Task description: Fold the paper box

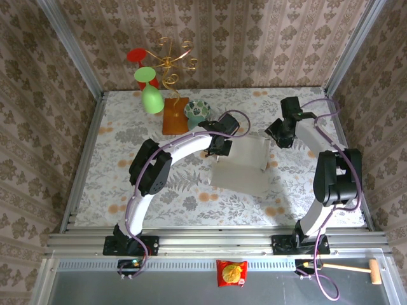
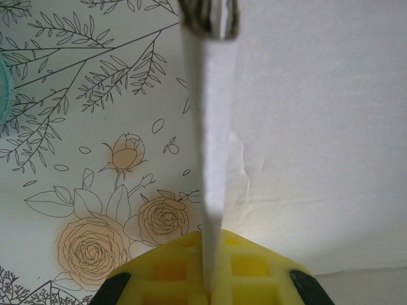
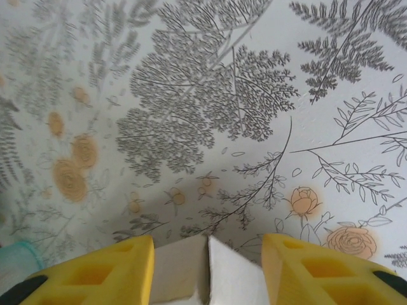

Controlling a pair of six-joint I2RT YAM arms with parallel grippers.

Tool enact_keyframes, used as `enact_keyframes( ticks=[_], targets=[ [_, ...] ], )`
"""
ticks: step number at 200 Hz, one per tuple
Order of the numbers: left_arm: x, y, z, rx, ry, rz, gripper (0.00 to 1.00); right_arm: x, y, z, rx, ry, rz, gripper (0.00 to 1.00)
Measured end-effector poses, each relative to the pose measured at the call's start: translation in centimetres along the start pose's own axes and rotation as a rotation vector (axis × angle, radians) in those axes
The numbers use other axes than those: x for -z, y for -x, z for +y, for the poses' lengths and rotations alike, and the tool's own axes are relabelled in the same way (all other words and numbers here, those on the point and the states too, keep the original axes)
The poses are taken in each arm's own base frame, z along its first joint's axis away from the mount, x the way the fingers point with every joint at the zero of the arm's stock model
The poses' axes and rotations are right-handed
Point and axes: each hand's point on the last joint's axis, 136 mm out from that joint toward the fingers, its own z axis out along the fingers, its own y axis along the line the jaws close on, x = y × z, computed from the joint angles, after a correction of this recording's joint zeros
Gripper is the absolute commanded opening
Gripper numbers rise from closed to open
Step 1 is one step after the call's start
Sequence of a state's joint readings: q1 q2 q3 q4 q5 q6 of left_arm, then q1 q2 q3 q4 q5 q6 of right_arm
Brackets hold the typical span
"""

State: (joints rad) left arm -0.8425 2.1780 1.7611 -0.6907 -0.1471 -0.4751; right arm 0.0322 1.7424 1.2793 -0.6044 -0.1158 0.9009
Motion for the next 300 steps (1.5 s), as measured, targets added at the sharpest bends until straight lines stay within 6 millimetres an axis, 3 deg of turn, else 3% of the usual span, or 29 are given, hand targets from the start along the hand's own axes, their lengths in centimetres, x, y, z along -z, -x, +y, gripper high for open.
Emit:
enact_keyframes(
  ticks=[34,65,122,150,174,204,232,237,248,279,300],
  targets=[
    [0.0,0.0,0.0,0.0,0.001,0.002,0.0,-1.5,-0.8,-0.6,-0.027,-0.004,0.033,0.25],
    [0.0,0.0,0.1,0.001,0.001,0.002,0.0,-1.9,-0.9,-0.7,-0.032,0.007,0.032,0.16],
    [0.0,-0.1,0.1,0.005,-0.01,0.01,0.0,-1.3,-1.8,-1.5,-0.03,0.021,0.029,0.18],
    [-0.1,0.0,0.1,0.022,-0.02,0.014,0.3,-1.1,-1.9,-1.5,-0.028,0.019,0.03,0.18],
    [0.0,0.4,0.4,0.052,-0.043,0.017,0.42,-1.1,-2.2,-2.0,-0.029,0.0,0.036,0.17],
    [1.2,2.2,0.1,0.099,-0.103,0.0,0.48,-1.4,-2.6,-2.6,-0.042,-0.02,0.051,0.18],
    [3.5,4.2,-0.4,0.171,-0.179,-0.032,0.51,-1.7,-2.7,-2.8,-0.049,-0.032,0.056,0.17],
    [4.0,4.5,-0.4,0.194,-0.194,-0.032,0.56,-1.8,-2.7,-2.8,-0.049,-0.034,0.057,0.17],
    [4.9,5.3,-0.2,0.238,-0.222,-0.033,0.58,-1.9,-2.8,-2.9,-0.049,-0.037,0.059,0.16],
    [7.0,8.4,0.7,0.36,-0.281,-0.042,0.54,-2.1,-3.0,-3.2,-0.051,-0.043,0.064,0.16],
    [7.7,9.4,0.1,0.402,-0.312,-0.043,0.46,-2.2,-3.2,-3.4,-0.054,-0.049,0.068,0.15]
  ],
)
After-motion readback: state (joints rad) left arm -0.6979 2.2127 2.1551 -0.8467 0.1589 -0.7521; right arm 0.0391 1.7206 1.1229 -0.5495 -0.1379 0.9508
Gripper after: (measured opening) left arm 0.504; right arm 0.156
